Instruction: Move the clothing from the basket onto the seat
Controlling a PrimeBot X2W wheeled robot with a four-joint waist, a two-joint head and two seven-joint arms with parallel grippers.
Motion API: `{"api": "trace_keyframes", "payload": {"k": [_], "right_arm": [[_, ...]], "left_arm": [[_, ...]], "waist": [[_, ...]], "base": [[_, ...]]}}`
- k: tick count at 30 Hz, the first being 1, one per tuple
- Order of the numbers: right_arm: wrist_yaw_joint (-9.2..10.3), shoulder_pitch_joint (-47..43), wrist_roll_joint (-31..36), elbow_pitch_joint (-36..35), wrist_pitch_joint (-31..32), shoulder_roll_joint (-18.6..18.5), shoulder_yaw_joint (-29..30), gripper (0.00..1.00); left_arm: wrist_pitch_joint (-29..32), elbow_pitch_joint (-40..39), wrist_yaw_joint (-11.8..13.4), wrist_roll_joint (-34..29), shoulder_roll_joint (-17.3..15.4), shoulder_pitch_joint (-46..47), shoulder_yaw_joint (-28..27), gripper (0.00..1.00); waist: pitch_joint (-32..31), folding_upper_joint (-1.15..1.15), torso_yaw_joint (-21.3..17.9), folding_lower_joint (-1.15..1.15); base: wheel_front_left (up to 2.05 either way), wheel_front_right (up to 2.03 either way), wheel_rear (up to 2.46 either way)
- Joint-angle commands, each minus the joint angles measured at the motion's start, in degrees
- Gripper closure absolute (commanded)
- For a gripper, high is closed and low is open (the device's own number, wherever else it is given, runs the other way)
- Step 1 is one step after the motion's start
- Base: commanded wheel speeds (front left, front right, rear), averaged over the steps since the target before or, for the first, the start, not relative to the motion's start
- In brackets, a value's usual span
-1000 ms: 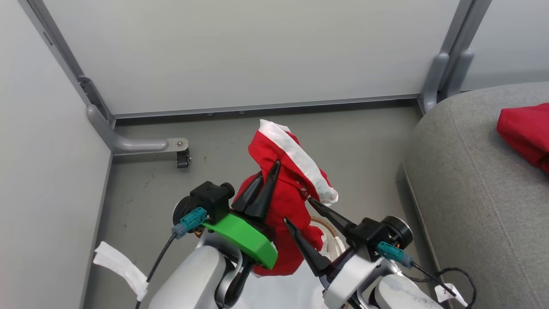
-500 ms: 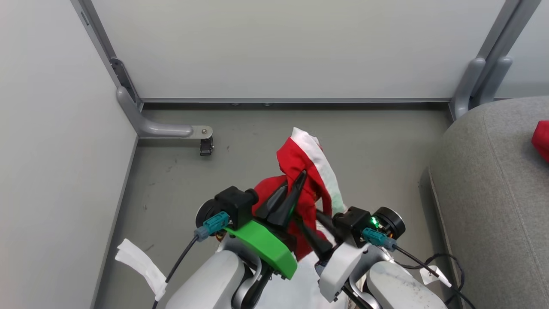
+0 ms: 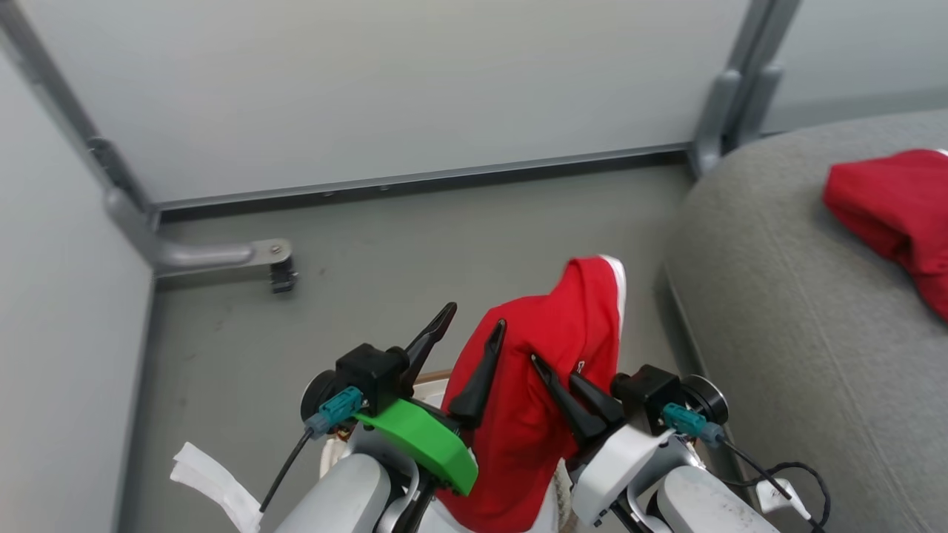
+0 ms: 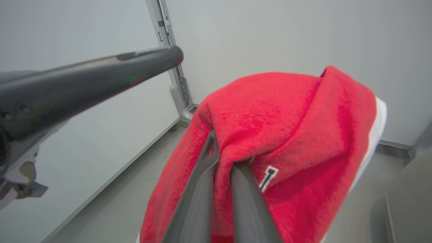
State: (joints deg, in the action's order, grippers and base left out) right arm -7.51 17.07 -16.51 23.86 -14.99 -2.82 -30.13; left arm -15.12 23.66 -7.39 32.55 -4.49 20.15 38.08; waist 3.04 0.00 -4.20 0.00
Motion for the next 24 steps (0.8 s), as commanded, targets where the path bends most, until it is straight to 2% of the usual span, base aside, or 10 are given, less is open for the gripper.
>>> {"api": "trace_keyframes", "payload": {"k": [1, 7, 11, 17, 24], "right_arm": [[0.04, -0.8, 0.4, -0.6, -0.3, -0.2, 0.5, 1.0], [0.04, -2.6, 0.3, -2.2, -0.3, -0.4, 3.0, 1.0], [0.04, -3.7, 0.2, -3.1, -0.3, -0.5, 5.0, 1.0], [0.04, -4.9, 0.3, -4.4, -0.3, -0.8, 8.4, 1.0], [0.04, -1.5, 1.1, -7.4, -0.3, -2.4, 13.2, 1.0]], "left_arm": [[0.0, -0.2, -0.2, -0.5, -0.6, -1.3, -0.6, 0.0], [0.0, -1.0, -0.2, -2.3, -0.8, -2.6, -1.7, 0.0], [0.0, -1.9, -0.2, -3.1, -0.9, -3.2, -1.8, 0.0], [0.0, -2.4, -0.2, -3.5, -1.3, -2.6, -1.1, 0.0], [0.0, -3.0, -0.2, -4.2, -2.3, -0.8, 0.0, 0.0]], "waist": [[1.1, 0.0, -7.6, 0.0], [2.7, 0.0, -15.9, 0.0], [3.8, 0.0, -20.1, 0.0], [5.4, 0.0, -23.5, 0.0], [8.5, 0.0, -24.7, 0.0]], "base": [[0.0, 0.0, 0.0], [0.0, 0.0, 0.0], [0.0, 0.0, 0.0], [0.0, 0.0, 0.0], [0.0, 0.0, 0.0]]}}
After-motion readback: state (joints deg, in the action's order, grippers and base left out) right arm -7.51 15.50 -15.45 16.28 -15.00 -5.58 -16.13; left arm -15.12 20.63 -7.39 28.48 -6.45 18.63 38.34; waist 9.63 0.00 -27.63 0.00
